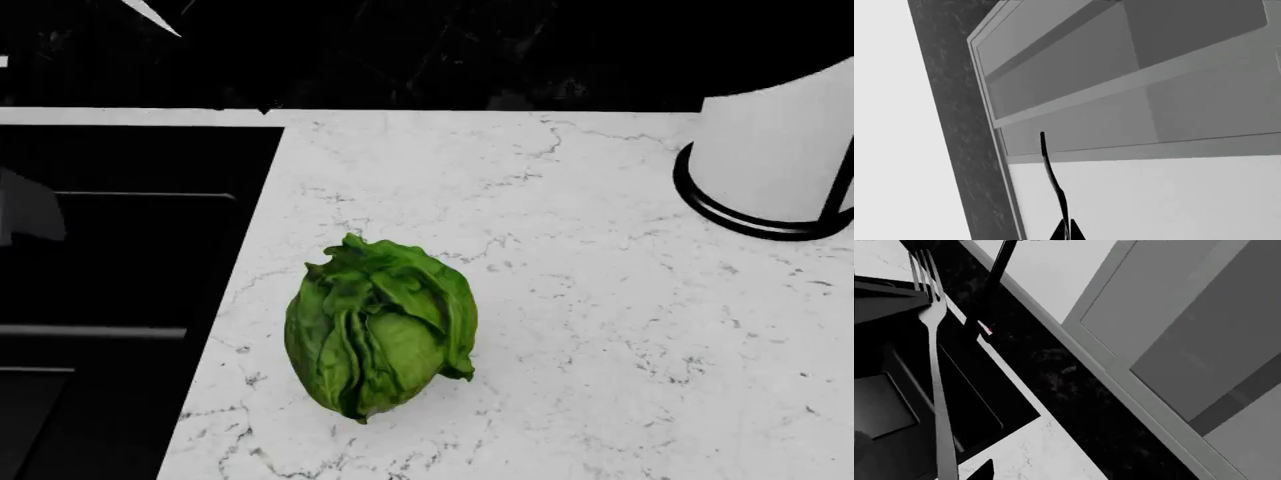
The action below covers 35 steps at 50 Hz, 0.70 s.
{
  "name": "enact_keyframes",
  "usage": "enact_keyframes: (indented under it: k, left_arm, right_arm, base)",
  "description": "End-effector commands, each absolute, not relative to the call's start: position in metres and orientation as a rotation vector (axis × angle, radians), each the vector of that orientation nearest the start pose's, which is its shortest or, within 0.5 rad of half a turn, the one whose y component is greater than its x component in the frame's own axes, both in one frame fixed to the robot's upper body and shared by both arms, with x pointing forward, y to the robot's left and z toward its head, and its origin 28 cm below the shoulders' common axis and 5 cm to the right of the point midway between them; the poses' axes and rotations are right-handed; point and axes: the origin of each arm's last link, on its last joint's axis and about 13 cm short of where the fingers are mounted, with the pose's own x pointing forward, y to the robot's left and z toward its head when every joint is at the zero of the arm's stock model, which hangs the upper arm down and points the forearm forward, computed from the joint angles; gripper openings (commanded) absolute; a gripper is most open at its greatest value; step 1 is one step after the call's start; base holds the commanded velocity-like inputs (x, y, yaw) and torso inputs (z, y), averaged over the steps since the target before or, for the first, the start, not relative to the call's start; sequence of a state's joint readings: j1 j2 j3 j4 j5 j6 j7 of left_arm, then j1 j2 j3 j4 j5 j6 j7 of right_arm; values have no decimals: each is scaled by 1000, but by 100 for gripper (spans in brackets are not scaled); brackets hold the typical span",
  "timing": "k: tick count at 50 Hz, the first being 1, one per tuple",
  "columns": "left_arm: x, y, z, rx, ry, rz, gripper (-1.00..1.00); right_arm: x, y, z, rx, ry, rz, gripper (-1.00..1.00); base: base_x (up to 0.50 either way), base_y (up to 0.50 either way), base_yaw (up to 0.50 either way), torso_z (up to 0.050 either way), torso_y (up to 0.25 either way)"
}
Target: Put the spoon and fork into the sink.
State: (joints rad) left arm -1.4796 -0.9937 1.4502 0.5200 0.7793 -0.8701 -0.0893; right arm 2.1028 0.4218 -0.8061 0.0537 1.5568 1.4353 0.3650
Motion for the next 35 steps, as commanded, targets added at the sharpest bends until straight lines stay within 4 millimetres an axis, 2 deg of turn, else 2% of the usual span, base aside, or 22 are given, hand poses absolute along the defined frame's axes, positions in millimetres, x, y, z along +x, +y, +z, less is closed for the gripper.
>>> enact_keyframes:
  k: [1, 5, 10, 17, 22, 27, 35]
  left_arm:
    - [227, 293, 346, 1705, -637, 501, -100]
    - [214, 303, 346, 1627, -525, 493, -100]
    - [201, 317, 338, 1660, -337, 404, -100]
    - [199, 334, 348, 1643, -245, 466, -100]
    - [216, 345, 347, 1599, -171, 509, -100]
    - [248, 349, 346, 1572, -63, 528, -100]
    - [287, 348, 329, 1509, 85, 546, -100]
  right_arm:
    - [195, -108, 472, -542, -14, 409, 100]
    - [190, -118, 468, -517, -22, 376, 100]
    - [185, -132, 467, -491, -21, 323, 100]
    - [182, -146, 456, -472, 5, 268, 100]
    - [181, -152, 450, -458, 13, 250, 100]
    - [177, -156, 446, -449, 1, 241, 100]
    - [176, -162, 434, -412, -5, 237, 100]
  base:
    - [0, 0, 0, 0, 0]
    - [0, 0, 0, 0, 0]
    - [0, 0, 0, 0, 0]
    - [0, 0, 0, 0, 0]
    - [0, 0, 0, 0, 0]
    - [0, 0, 0, 0, 0]
    - [0, 0, 0, 0, 0]
